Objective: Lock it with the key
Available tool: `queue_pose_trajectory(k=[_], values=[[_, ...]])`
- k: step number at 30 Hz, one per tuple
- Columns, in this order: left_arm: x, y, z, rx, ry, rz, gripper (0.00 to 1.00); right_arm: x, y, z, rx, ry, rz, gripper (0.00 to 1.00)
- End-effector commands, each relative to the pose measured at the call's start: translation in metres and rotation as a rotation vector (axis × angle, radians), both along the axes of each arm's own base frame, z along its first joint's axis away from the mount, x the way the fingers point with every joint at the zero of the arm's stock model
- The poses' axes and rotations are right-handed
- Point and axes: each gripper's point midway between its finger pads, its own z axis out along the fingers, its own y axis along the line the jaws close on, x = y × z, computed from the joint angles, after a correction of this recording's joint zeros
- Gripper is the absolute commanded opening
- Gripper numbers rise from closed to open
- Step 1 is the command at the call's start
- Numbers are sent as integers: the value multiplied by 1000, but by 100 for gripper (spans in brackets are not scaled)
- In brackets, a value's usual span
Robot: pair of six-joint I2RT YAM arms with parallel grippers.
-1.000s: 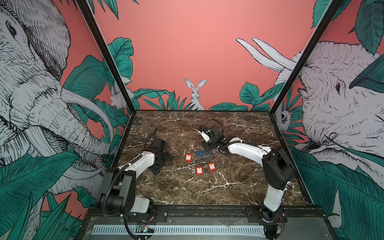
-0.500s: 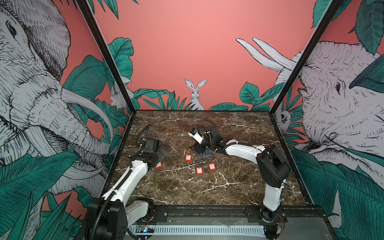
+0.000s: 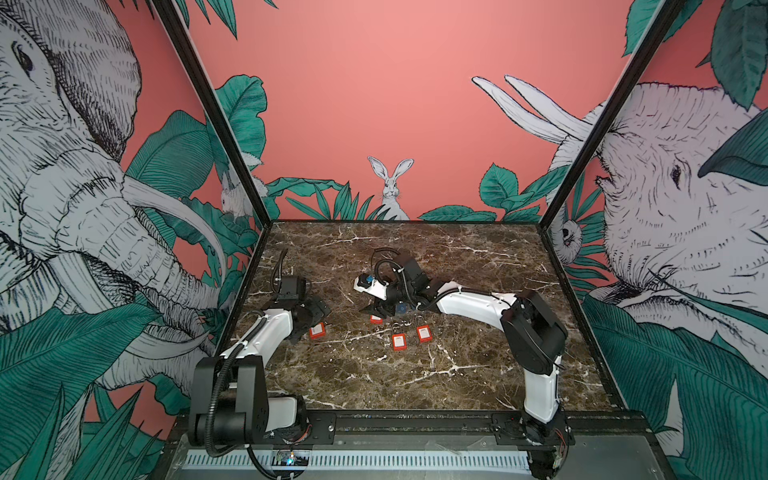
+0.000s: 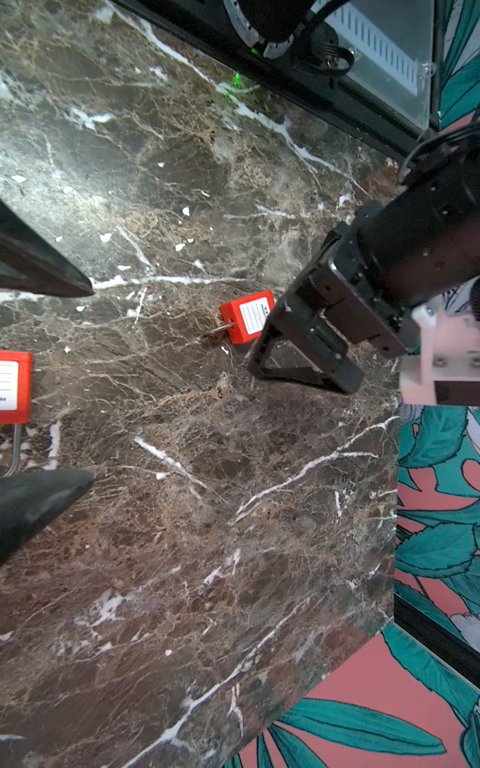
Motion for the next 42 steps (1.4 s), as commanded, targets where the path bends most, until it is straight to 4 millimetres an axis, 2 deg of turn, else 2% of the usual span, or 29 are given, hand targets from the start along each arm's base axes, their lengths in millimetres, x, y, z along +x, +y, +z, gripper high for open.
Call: queue_pose_trajectory(k=[1, 4, 10, 17, 21, 23, 25, 29, 32, 37, 38, 42], values=[[10, -11, 3, -43, -30, -64, 99, 10, 11, 7, 59, 14, -41, 62], [11, -15, 0, -58, -31, -79, 100, 9, 13, 9, 81, 13, -33, 62], [12, -35, -4, -123, -28, -138, 100, 10, 13, 8, 94, -6, -34, 63], [0, -73, -8, -192, -11, -175, 99, 0, 10, 1, 70, 4, 13, 62], [-3, -89, -8, -226, -30, -156, 99, -2, 1, 0, 33, 43, -14, 61], [-1, -88, -3, -202, -42, -170, 99, -5, -7, -2, -2, 50, -27, 61], [6, -84, 8, -165, -76, -187, 100, -11, -18, -10, -33, 45, -15, 61], [25, -73, 48, -48, -199, -243, 99, -20, -38, -20, -63, 12, -11, 62], [35, -57, 80, 82, -299, -269, 99, -23, -44, -21, -68, 15, 0, 61], [46, -34, 134, 279, -512, -295, 99, -34, -32, -27, -106, 77, 107, 60], [45, -26, 140, 322, -523, -278, 100, -32, -25, -23, -109, 79, 120, 59], [44, -1, 159, 440, -585, -207, 100, -32, -4, -30, -135, 60, 170, 60]])
